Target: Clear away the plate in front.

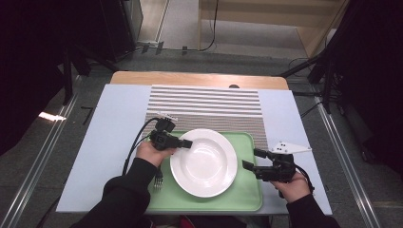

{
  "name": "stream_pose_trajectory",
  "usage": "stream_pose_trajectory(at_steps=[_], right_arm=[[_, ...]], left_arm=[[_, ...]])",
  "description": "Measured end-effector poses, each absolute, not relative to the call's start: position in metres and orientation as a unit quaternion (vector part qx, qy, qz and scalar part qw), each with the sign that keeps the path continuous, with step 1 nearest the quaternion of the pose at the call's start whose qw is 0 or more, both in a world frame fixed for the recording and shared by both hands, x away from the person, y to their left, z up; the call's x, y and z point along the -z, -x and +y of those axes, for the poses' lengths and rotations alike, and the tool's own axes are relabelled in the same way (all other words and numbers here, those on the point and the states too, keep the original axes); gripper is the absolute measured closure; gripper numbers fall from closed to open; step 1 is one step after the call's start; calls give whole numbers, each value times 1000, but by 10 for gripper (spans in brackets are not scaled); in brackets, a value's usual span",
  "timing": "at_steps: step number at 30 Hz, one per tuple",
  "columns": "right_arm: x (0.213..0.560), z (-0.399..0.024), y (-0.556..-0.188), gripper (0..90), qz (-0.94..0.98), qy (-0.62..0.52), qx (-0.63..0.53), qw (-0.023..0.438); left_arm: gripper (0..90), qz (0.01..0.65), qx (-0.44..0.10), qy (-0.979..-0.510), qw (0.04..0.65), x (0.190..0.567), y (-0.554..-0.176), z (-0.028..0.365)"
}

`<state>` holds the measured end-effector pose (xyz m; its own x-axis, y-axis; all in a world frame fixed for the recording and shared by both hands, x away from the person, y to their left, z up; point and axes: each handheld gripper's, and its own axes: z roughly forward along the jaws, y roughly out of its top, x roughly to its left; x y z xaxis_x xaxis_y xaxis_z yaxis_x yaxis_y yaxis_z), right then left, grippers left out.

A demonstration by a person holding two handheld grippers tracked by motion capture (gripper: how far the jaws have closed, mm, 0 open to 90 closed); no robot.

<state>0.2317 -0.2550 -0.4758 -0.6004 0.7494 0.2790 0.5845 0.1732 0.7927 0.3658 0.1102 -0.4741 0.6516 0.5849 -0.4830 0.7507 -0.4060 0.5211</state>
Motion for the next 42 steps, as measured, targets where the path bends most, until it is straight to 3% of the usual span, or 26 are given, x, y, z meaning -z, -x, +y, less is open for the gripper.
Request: stream_pose_trajectory(at_steps=[15,19,22,30,42], right_arm=[[476,-254,-231,268,764,-435,-468,89],[476,-253,-231,268,765,-434,-468,89],[476,-253,-230,268,765,-435,-468,88],[476,-253,-230,268,765,-434,-467,89],[477,-252,-231,267,766,-435,-466,83]], left_arm=[[663,408,89,-836,355,486,-368,114],[572,407,80,-841,348,487,-368,115],[565,405,87,-839,353,486,-369,118],[403,395,88,-825,394,477,-368,126],[344,372,75,-825,420,461,-362,139]])
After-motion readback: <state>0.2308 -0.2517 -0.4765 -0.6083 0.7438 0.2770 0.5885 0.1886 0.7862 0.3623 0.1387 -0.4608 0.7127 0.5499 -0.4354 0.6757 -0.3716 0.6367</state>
